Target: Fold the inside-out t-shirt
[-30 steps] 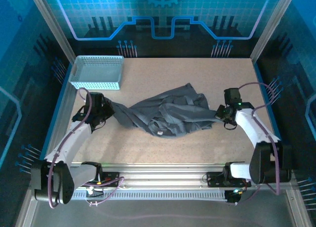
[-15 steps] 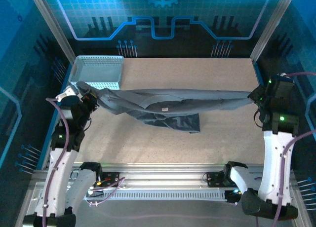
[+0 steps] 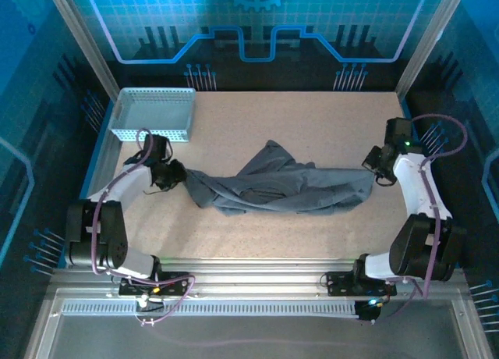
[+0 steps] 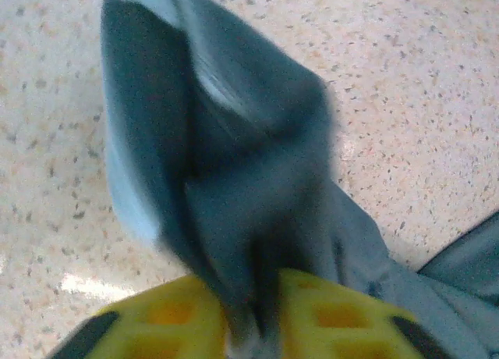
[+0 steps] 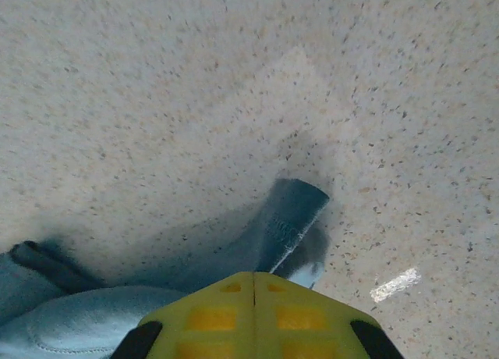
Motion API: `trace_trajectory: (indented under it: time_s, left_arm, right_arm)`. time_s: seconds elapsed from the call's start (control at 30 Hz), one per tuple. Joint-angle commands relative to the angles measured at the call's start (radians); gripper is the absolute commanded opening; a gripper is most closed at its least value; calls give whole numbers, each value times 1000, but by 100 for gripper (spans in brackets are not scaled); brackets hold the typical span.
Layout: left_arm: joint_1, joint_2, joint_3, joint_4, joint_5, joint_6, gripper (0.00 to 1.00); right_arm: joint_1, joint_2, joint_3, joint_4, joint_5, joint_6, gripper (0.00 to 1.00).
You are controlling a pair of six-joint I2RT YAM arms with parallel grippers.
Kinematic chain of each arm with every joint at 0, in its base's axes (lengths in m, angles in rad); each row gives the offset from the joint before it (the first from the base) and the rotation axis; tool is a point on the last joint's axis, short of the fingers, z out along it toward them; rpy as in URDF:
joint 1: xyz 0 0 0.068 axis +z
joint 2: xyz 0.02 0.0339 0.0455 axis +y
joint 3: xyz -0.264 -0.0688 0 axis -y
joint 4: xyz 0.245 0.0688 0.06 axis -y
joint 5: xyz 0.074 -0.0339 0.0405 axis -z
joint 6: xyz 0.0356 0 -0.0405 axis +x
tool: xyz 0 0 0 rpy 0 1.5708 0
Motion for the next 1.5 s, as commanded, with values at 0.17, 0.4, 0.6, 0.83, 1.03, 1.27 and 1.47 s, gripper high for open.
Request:
trace_trajectory:
  time_s: [0.17, 0.4, 0.6, 0.83, 1.03, 1.27, 1.47]
  left_arm:
    - [11, -231, -67, -76, -225, -10, 58]
    - [-175, -147, 88, -143, -307, 17, 66]
    - [-264, 77, 229, -167, -321, -11, 66]
    - [-281, 255, 301, -160, -326, -17, 56]
    - [-283, 339, 335, -152, -307, -9, 41]
    - [-284, 366, 329, -133, -278, -7, 17]
    - [-282, 221, 279, -100, -304, -13, 0]
  right_arm:
    - [27, -38, -36, 57, 53, -9, 0]
    - [62, -75, -47, 53, 64, -4, 0]
    - [71, -105, -70, 50, 83, 0, 1]
    - [71, -130, -85, 48, 89, -3, 0]
    - [72, -132, -100, 53, 86, -10, 0]
    - [73, -135, -99, 46, 91, -12, 0]
    - [72, -178, -34, -3, 115, -9, 0]
